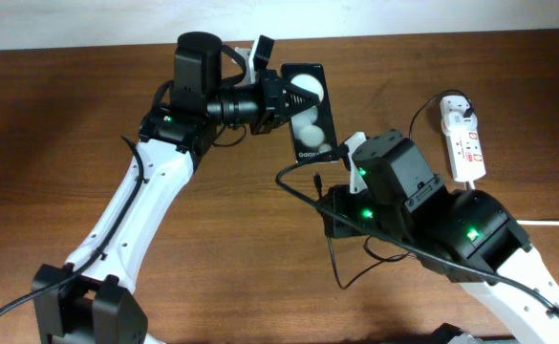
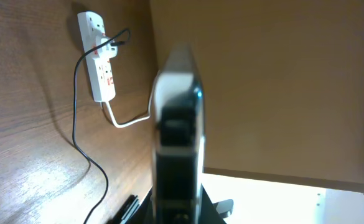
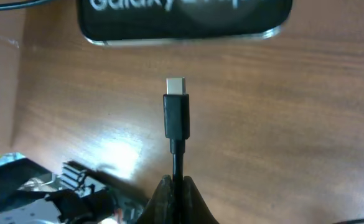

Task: Plug charger to phone and switch on socket
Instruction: 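Bring the cable plug up under the phone's bottom port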

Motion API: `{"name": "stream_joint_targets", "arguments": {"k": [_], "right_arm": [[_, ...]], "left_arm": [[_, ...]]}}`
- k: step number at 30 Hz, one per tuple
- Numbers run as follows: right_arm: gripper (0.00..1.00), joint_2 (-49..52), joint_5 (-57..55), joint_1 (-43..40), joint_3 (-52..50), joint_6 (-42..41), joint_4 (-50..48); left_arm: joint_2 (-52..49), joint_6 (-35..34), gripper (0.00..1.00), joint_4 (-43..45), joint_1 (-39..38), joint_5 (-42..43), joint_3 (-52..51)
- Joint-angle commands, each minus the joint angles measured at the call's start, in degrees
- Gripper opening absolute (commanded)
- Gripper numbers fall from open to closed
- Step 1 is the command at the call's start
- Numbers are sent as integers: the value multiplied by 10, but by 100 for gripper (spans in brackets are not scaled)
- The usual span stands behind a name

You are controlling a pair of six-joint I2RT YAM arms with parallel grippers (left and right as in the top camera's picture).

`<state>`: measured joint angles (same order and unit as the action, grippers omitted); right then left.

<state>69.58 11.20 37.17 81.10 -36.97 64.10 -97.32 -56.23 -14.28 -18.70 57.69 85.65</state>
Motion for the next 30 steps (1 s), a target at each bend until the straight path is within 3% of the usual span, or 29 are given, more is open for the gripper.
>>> {"name": "stream_joint_targets", "arguments": {"k": [1, 8, 14, 16, 30], "right_arm": [[4, -23, 37, 3, -2, -30, -3], [4, -58, 47, 3, -2, -51, -12], [4, -50, -23, 3, -7, -47, -16], [4, -49, -28, 3, -7, -18, -23], [4, -23, -22, 3, -7, -10, -33]], "left_arm": [[1, -3, 0, 6, 0, 17, 13], [2, -9, 0, 53, 0, 47, 13], [1, -38, 0, 49, 0, 51, 13], [1, -38, 0, 48, 0, 51, 13], [1, -54, 0, 48, 0, 51, 13]]}}
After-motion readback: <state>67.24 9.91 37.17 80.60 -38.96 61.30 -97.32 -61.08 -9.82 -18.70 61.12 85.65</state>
